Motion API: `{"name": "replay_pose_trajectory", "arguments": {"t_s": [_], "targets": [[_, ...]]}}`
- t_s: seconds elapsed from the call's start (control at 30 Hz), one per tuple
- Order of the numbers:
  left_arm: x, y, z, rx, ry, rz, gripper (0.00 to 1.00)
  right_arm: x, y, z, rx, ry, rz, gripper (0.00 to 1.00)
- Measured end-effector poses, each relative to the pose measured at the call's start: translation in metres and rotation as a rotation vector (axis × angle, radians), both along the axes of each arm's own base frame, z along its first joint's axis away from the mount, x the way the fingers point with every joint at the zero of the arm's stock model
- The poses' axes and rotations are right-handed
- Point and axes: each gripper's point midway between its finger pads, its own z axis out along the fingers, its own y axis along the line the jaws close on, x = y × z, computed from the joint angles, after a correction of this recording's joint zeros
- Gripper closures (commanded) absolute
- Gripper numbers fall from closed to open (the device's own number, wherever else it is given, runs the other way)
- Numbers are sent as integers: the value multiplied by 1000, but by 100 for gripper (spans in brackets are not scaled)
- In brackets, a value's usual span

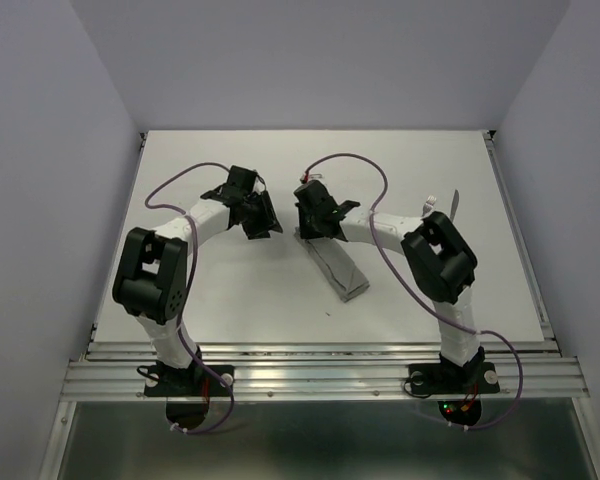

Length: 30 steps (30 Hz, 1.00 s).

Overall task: Fold the napkin into a case and place the utensils inside
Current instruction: Stuff the top corner of the smaller-rectangle-folded napkin at the center of the board.

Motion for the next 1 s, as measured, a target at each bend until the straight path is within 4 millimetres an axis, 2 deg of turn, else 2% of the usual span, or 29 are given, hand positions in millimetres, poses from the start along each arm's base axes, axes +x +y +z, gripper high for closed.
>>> {"name": "replay_pose_trajectory", "arguments": {"t_s": [0.03, 0.2, 0.33, 0.43, 0.5, 0.67, 0.83, 1.0], "targets": [[-2, -4, -1, 1, 0, -11, 49, -3, 0, -1, 41, 8, 5, 99], [-12, -32, -11, 0, 15, -85, 53, -10, -28, 8, 178, 59, -16, 99], [-20, -49, -31, 9, 61, -133, 53, -5, -38, 14, 293, 71, -24, 99], [-27, -56, -37, 17, 78, -156, 57, -13, -41, 17, 355, 85, -14, 99], [-30, -61, -37, 17, 76, -171, 61, -18, -40, 21, 385, 92, -2, 99], [-30, -76, -31, 12, 33, -216, 59, -27, -38, 29, 455, 104, 21, 99], [-26, -92, -25, 64, -61, -270, 59, -26, -43, 30, 514, 135, 22, 99], [-27, -107, -20, 94, -143, -339, 64, -24, -47, 34, 554, 155, 20, 99]]}}
